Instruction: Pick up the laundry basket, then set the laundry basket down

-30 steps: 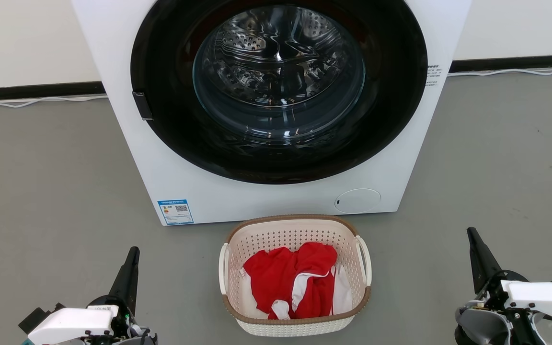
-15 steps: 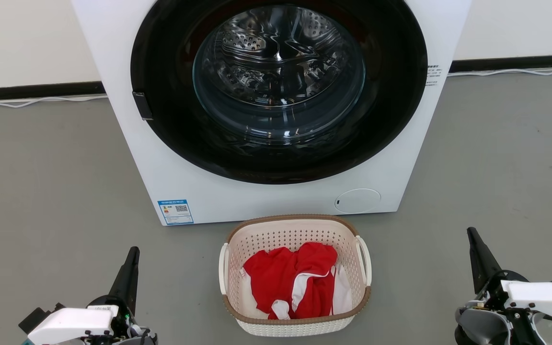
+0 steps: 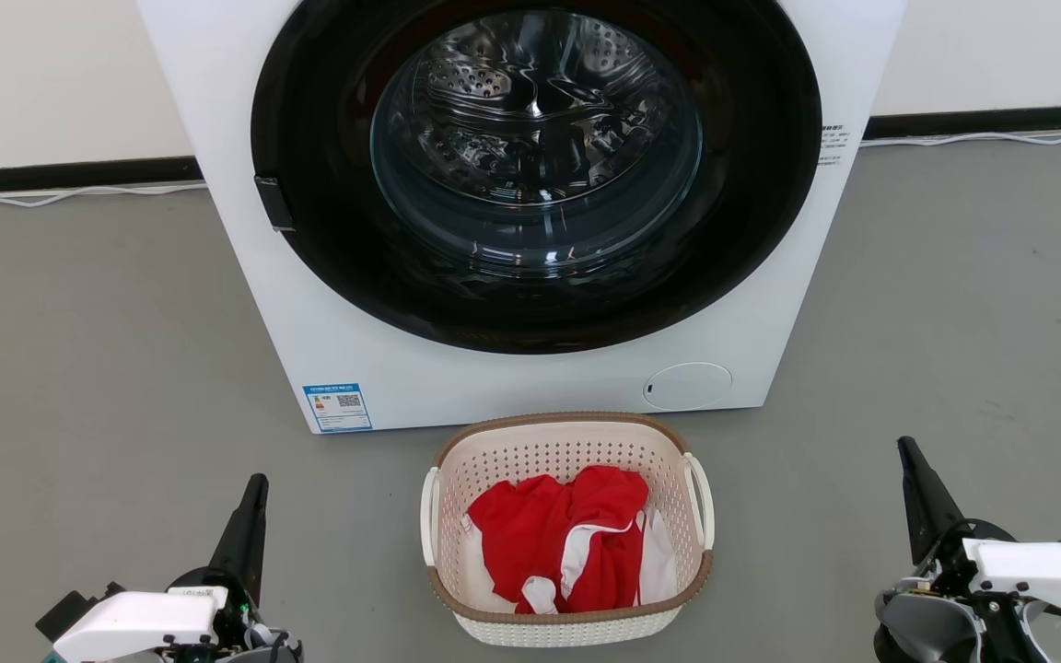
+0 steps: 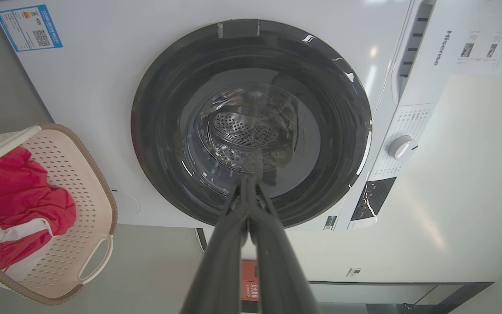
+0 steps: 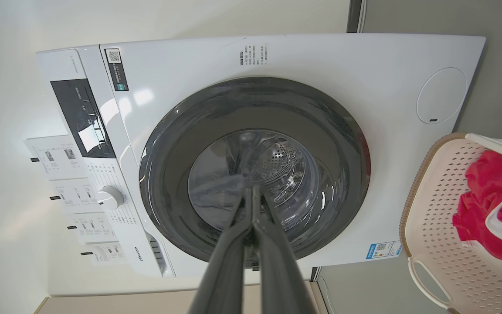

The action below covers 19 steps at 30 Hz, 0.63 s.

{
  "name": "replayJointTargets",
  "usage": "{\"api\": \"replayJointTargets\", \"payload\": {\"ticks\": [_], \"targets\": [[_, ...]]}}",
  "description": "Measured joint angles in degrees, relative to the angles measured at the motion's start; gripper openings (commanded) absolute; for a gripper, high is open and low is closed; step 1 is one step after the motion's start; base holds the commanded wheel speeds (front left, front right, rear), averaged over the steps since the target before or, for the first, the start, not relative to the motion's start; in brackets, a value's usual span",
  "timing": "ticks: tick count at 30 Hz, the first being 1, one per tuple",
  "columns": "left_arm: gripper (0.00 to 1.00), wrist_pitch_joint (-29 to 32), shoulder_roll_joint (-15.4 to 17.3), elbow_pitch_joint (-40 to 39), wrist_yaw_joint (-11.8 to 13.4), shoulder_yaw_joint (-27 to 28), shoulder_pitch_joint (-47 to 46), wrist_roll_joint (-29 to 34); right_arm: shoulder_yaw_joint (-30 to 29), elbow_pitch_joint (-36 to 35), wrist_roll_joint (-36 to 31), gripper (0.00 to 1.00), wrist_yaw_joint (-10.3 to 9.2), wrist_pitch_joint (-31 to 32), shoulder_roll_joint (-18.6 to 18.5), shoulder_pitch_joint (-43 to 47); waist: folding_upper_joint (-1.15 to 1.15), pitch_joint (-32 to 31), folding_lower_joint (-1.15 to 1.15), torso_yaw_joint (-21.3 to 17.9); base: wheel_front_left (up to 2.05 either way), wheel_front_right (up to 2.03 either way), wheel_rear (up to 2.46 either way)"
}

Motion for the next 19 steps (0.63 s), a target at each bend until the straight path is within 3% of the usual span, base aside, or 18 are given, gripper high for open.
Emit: {"api": "replayJointTargets", "payload": {"ticks": [19], "targets": [[0.0, 0.0, 0.0, -0.01, 0.0, 0.0, 0.0, 0.0, 0.0, 0.0, 0.0, 0.0, 0.0, 0.0, 0.0, 0.0, 0.0, 0.0, 0.0, 0.0, 0.0, 0.0, 0.0]]}}
